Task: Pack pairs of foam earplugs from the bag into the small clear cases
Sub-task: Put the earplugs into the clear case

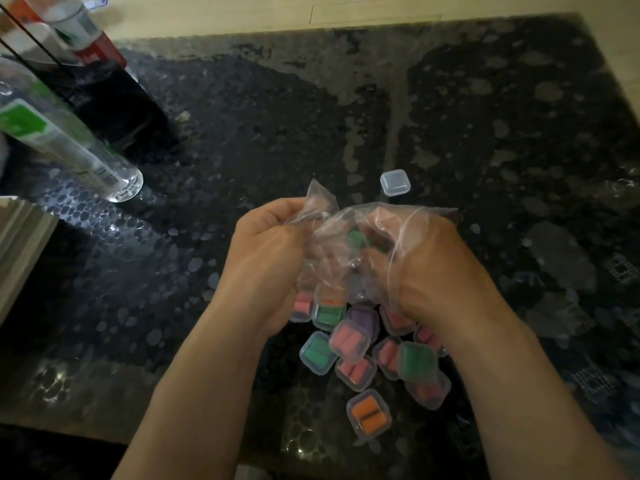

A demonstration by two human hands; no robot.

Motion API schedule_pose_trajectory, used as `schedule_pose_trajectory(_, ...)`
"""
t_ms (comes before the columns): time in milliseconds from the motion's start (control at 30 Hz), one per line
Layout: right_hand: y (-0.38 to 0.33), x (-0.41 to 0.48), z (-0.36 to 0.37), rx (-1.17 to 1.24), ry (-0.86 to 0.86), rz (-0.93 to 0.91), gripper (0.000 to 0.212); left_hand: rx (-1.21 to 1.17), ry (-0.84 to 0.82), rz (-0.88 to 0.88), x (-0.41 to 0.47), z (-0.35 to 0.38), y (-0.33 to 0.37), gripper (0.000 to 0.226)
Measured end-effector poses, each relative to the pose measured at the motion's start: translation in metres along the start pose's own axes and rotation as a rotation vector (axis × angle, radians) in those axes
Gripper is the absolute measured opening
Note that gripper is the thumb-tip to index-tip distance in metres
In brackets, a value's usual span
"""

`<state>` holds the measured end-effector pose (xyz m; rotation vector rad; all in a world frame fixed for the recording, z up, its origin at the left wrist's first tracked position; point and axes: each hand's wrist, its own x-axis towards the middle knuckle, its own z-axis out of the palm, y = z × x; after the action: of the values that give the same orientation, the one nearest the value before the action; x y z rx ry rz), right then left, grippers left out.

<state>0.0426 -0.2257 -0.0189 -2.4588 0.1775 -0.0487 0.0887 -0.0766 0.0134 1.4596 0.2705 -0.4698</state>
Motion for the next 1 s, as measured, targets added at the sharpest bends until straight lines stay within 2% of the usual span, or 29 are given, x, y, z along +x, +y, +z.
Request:
schedule_pose_trajectory(67, -0.001, 0.001, -0.003, 0.085, -0.042, 0.117, 0.02, 0.007, 0.009, 0.01, 0.0, 0.0, 0.0, 0.017)
schedule_pose_trajectory(233, 0.0, 0.001, -0.001, 0.048, 0.011, 0.086, 0.016, 0.013, 0.011, 0.024, 0.0, -0.002, 0.002, 0.017)
schedule_pose_trajectory(300, 0.003, 0.002, 0.003, 0.085, 0.033, 0.123, 0.018, 0.015, 0.007, 0.028, 0.0, -0.005, 0.003, 0.018)
schedule_pose_trajectory(367, 0.006, 0.002, 0.006, 0.109, 0.074, 0.159, 0.01, 0.004, 0.012, 0.033, 0.001, -0.006, 0.004, 0.016)
schedule_pose_trajectory(400, 0.003, 0.002, 0.005, 0.11, 0.105, 0.136, 0.006, -0.008, 0.017, 0.035, 0.001, -0.006, 0.005, 0.014)
schedule_pose_trajectory(500, -0.004, 0.0, -0.001, 0.132, 0.197, -0.006, 0.023, -0.007, 0.065, 0.058, 0.002, -0.009, 0.005, 0.015)
schedule_pose_trajectory(600, -0.008, 0.001, -0.003, 0.087, 0.244, -0.122, 0.016, -0.039, 0.145, 0.111, 0.004, -0.013, 0.005, 0.016)
schedule_pose_trajectory(700, -0.011, -0.001, -0.003, 0.175, 0.302, -0.217, 0.012, -0.076, 0.243, 0.15, 0.005, -0.018, 0.006, 0.014)
schedule_pose_trajectory(1000, -0.013, -0.001, -0.005, 0.532, 0.26, -0.159, 0.022, -0.137, 0.34, 0.133, 0.005, -0.019, 0.008, 0.012)
